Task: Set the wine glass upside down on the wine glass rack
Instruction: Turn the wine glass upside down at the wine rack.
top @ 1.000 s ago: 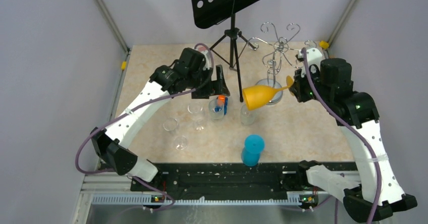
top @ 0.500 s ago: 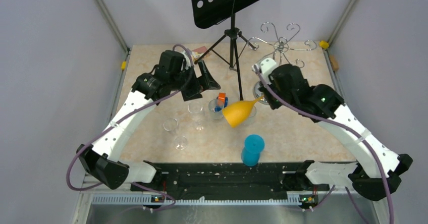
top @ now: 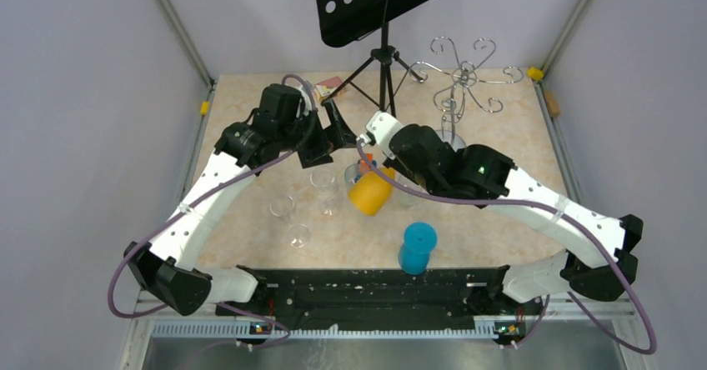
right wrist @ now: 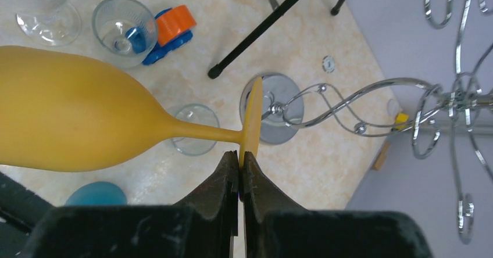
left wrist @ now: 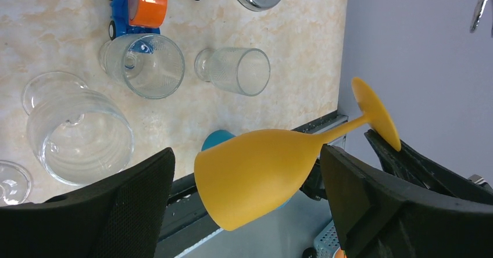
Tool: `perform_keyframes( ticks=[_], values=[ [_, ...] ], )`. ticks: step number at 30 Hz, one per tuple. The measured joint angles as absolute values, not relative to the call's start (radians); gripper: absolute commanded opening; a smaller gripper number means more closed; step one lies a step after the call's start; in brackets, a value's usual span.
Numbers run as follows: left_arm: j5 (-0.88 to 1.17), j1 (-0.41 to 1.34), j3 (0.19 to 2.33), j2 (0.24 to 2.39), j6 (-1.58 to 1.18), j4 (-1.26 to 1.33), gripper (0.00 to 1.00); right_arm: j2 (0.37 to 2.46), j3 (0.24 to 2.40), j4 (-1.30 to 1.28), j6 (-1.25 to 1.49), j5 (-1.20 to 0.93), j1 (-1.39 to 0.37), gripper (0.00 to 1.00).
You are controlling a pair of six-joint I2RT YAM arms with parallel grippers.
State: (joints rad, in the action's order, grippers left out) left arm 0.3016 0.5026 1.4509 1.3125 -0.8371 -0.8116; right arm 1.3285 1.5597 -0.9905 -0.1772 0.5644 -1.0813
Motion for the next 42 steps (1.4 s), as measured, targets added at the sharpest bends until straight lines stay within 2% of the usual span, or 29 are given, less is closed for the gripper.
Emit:
perform_keyframes(
  ticks=[7, 15, 25, 32, 36, 42],
  values=[
    [0.302, 0.497, 1.451, 1.301, -0.837, -0.813, 0.97, 1.229, 1.419, -0.746, -0.390, 0.636, -1.137, 0.00],
    [0.326, 0.492, 1.452, 1.302, -0.840, -0.815, 0.97, 1.068, 1.183, -0.516, -0.745, 0.597, -1.163, 0.00],
    [0.409, 0.492, 1.466, 1.337, -0.893, -0.781, 0.95, 0.964, 1.009, -0.337, -1.108, 0.534, -1.164, 0.00],
    [0.543, 0.492, 1.485, 1.367, -0.990, -0.677, 0.85, 0.920, 0.954, -0.234, -1.295, 0.510, -1.165, 0.00],
    [0.652, 0.493, 1.482, 1.382, -1.106, -0.520, 0.81, 0.902, 0.914, -0.172, -1.390, 0.501, -1.165, 0.00],
    [0.717, 0.520, 1.482, 1.401, -1.184, -0.402, 0.73, 0.902, 0.910, -0.136, -1.460, 0.484, -1.165, 0.00]
  ],
)
